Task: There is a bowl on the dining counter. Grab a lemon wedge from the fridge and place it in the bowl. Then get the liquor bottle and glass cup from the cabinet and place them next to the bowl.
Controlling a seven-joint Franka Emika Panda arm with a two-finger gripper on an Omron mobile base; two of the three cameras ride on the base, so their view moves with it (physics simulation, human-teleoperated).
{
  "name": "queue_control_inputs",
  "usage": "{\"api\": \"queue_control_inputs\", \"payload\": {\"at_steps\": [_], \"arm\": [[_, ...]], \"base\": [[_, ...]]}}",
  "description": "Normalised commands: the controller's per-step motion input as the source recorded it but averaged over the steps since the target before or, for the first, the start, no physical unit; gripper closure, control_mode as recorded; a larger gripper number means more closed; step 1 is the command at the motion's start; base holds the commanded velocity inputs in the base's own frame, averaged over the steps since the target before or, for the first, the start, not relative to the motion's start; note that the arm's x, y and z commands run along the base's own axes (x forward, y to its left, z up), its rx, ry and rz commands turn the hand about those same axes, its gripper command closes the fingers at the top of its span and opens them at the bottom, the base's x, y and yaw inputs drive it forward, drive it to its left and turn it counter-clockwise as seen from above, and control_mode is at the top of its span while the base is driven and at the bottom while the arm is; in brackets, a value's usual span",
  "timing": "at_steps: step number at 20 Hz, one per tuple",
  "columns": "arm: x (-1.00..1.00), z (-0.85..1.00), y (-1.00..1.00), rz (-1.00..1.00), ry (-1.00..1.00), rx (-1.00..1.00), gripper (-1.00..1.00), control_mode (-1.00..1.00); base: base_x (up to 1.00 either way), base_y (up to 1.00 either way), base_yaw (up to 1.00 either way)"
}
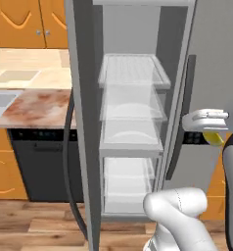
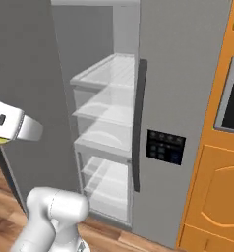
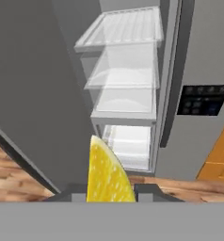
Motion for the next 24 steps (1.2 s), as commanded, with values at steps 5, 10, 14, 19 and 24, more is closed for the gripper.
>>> {"api": "queue_control_inputs", "payload": {"at_steps": [5,10,14,19,24], "arm": [[0.0,0.0,0.0,0.0,0.0,0.0,1.0,1.0],[0.0,0.0,0.0,0.0,0.0,0.0,1.0,1.0],[0.0,0.0,0.0,0.0,0.0,0.0,1.0,1.0],[0.0,0.0,0.0,0.0,0.0,0.0,1.0,1.0],[0.0,0.0,0.0,0.0,0.0,0.0,1.0,1.0]], "base": [[-0.21,0.11,0.58],[-0.3,0.13,0.76],[-0.07,0.01,0.85],[0.0,0.0,0.87],[0.0,0.0,0.85]]}}
